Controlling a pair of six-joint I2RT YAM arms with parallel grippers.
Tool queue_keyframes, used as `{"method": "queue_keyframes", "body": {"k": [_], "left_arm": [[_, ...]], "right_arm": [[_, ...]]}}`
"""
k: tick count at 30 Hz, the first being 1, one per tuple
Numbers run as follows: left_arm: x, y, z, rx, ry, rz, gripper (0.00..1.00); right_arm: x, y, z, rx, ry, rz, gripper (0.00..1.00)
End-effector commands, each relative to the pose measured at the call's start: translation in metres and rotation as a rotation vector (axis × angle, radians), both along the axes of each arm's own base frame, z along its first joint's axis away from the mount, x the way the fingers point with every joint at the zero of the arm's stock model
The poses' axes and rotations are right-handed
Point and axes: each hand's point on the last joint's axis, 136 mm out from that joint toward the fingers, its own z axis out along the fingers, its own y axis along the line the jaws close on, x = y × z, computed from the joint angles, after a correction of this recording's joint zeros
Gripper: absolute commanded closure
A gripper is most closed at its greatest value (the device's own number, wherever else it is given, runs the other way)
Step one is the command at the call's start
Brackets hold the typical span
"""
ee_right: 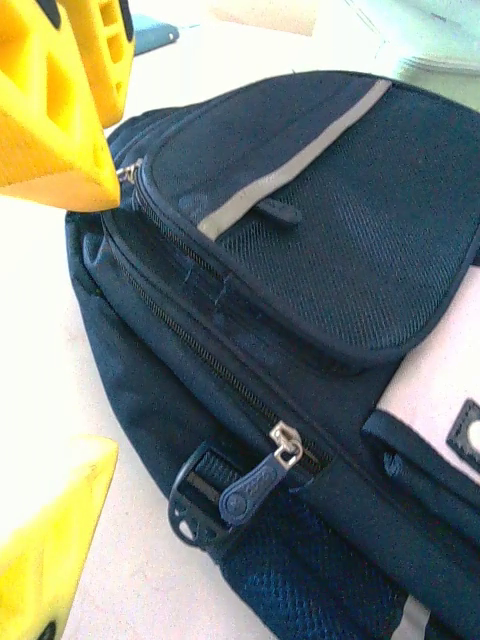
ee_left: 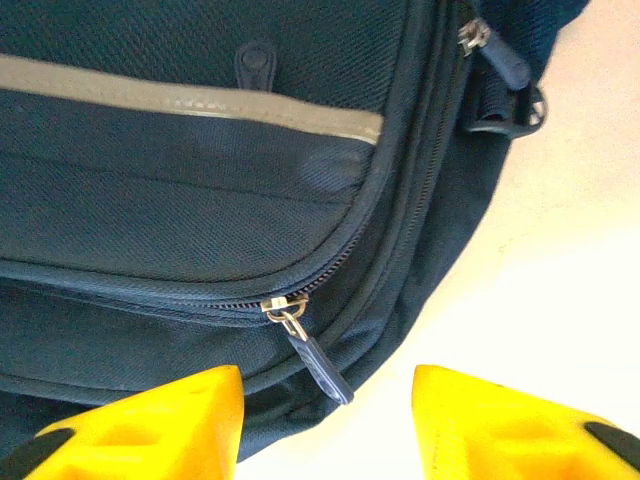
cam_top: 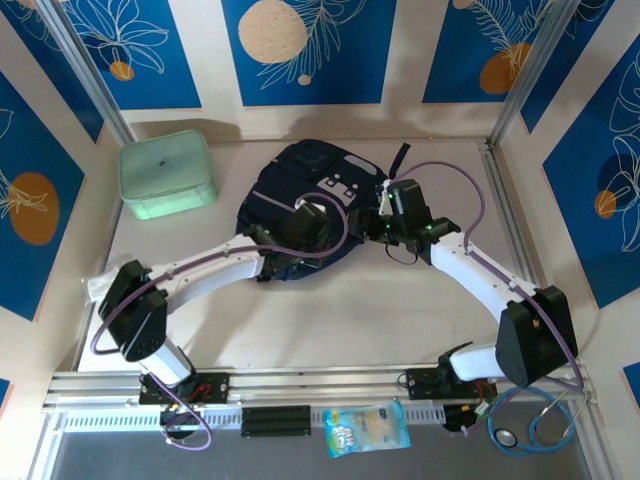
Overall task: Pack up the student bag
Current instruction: Unzip the student bag at the top-center of the table.
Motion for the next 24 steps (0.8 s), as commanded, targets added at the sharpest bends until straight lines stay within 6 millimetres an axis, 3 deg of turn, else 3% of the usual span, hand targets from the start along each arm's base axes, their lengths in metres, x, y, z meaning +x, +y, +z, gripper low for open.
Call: {"method": "queue_keyframes", "body": {"k": [1,6,14,24], "left_arm": [[0.008,0.000,-0.004,0.062,0.000,0.017,0.59],[0.012,-0.003,-0.012,0.085,0.007,0.015,0.69],[0.016,0.013,-0.019,0.172,-0.012,0.050,0.79],[0.014,0.000,-0.029,0.123,0.028,0.014,0.80]], "right_arm": [[0.001,0.000,-0.005,0.009,0.016,-0.016,0.39],[0.001,-0.001,-0.008,0.009,0.025,-0.018,0.39],[0.001,0.001,-0.012,0.018,0.043,-0.017,0.39],[0.002,0.002,-0.012,0.029,0.048,-0.021,0.40]]}}
